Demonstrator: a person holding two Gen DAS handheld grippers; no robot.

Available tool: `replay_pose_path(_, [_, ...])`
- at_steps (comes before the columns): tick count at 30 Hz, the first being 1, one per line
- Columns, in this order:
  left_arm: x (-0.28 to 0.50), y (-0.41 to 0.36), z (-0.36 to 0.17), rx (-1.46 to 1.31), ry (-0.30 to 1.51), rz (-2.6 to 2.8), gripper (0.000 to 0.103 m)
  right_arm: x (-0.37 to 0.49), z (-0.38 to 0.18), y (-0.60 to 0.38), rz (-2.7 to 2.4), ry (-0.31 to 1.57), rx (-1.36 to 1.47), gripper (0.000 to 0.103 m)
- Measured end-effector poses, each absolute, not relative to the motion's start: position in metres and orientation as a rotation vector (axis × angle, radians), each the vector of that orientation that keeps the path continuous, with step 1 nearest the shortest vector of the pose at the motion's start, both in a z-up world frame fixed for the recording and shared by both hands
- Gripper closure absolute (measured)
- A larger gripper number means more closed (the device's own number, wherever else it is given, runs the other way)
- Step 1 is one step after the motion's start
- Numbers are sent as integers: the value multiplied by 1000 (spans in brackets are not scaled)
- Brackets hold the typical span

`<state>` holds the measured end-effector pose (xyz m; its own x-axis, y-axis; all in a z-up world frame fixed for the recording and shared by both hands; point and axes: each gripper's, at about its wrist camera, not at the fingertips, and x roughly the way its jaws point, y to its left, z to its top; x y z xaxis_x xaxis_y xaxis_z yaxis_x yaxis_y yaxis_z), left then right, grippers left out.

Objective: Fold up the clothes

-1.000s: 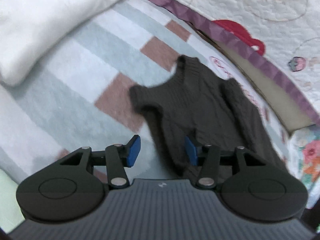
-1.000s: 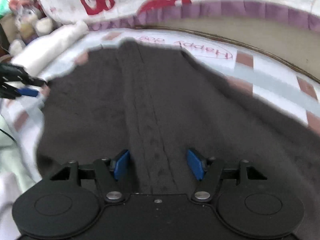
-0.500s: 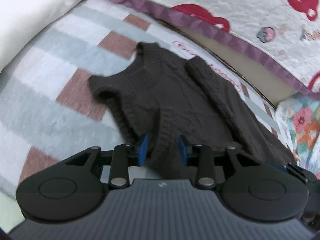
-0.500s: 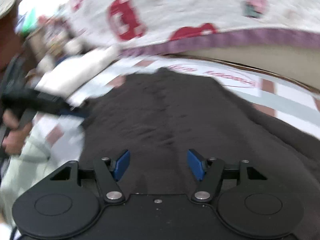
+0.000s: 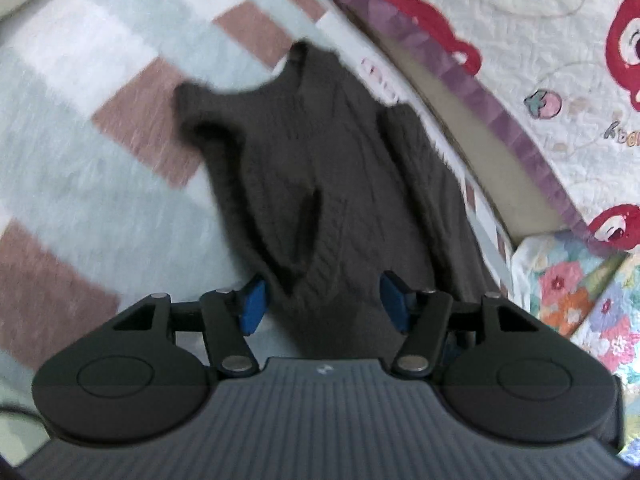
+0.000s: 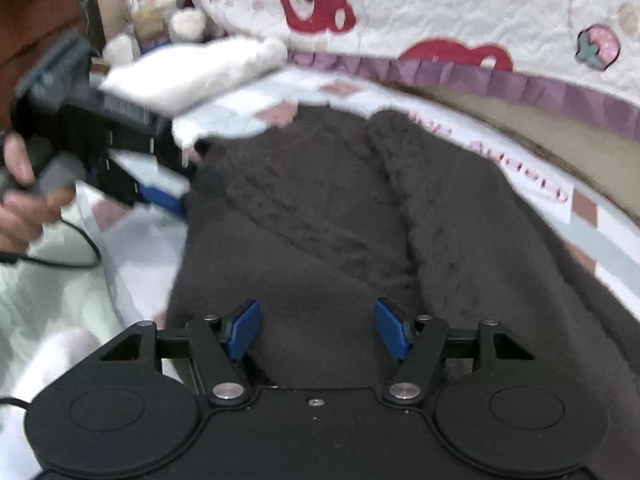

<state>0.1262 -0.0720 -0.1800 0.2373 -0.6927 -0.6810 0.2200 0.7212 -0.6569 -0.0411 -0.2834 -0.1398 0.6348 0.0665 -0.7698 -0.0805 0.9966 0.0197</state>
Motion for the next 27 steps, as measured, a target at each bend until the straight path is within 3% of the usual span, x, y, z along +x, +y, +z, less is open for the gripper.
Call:
replay_pose_path(12, [154, -118, -174, -377, 1021, -582, 41, -48, -151, -291, 98, 847, 47, 33])
replay_pose_path(13, [156, -121, -173, -373, 1016, -582, 51, -48, -151, -291, 101, 844, 49, 33])
replay_pose_path(15, [157, -128, -170, -314, 986, -578, 81, -48, -148, -293, 113, 851, 51, 33])
replay_pose_path(17, [150, -141, -157, -195, 922, -587, 82, -53, -136, -300, 79, 824, 60, 35])
replay_pose_path(19, [140, -156, -141, -71, 845, -606, 91, -63, -118, -311, 17, 736, 55, 35])
replay_pose_path(24, [104, -177, -99, -55, 700, -833, 93, -75, -101, -357, -151, 702, 119, 35])
replay_pose_path(27, [54, -201, -79, -12, 639, -1101, 93, -95, -103, -397, -214, 642, 361, 34])
